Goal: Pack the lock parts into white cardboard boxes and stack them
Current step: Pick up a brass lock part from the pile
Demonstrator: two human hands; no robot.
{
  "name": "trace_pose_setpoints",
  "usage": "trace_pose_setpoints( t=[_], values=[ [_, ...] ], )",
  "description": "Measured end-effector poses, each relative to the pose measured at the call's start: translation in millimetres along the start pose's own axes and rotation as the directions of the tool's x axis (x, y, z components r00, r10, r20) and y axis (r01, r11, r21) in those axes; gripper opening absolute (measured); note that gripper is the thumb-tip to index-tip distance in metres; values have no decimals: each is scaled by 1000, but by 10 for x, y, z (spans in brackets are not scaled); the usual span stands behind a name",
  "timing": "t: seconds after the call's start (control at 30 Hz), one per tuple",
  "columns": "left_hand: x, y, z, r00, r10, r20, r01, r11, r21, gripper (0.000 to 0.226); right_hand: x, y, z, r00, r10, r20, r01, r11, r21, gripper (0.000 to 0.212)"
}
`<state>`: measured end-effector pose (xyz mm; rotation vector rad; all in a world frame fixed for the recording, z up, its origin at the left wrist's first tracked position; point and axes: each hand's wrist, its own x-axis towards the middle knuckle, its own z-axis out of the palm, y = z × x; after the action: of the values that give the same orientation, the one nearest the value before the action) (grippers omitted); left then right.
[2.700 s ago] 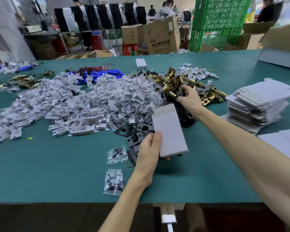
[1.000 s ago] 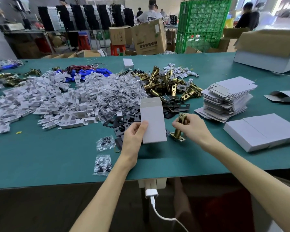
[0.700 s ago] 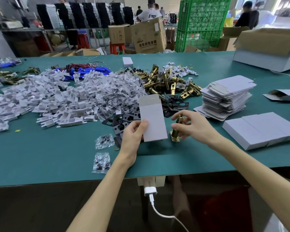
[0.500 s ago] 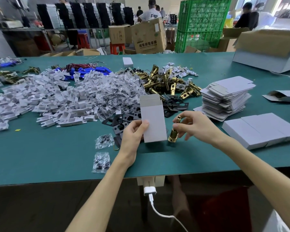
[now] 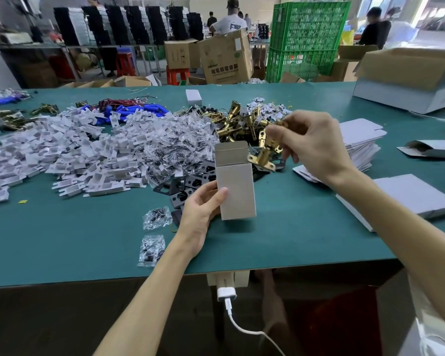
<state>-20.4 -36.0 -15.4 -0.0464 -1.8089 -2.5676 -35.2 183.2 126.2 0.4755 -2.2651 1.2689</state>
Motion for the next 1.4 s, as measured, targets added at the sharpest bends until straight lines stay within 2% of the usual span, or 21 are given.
trace_pose_setpoints(
  t=[0.13,0.27,0.37,0.6,0.73,0.87,0.97,1.1,1.4],
  values=[
    [-13,3,-7,997,9,71,-10,1000,19,51,117,-224,120,999,-42,-16,43,997,71,25],
    [-7,4,-14,996,25,91,-27,999,18,49,130,-262,260,993,-42,111,51,996,-76,26],
    [-1,-20,-18,995,36,90,-40,999,36,48,113,-241,301,989,-35,147,58,986,-157,32],
    [29,-55,-29,995,42,90,-47,997,55,42,105,-135,258,983,-15,185,43,988,-151,25],
    [20,-55,-25,993,46,109,-52,997,55,46,73,-78,341,972,0,236,47,980,-191,33],
    [20,-62,-34,994,38,100,-43,998,50,49,95,-91,425,954,20,300,96,924,-370,41],
    [9,-58,-32,994,41,105,-47,998,49,46,113,-154,430,927,30,373,147,887,-438,32],
    [7,-51,-20,991,38,128,-45,998,53,43,96,-227,443,853,88,515,222,830,-511,23],
    [0,-46,-15,988,46,145,-53,997,48,37,133,-305,545,785,215,580,321,660,-679,25]
  ],
)
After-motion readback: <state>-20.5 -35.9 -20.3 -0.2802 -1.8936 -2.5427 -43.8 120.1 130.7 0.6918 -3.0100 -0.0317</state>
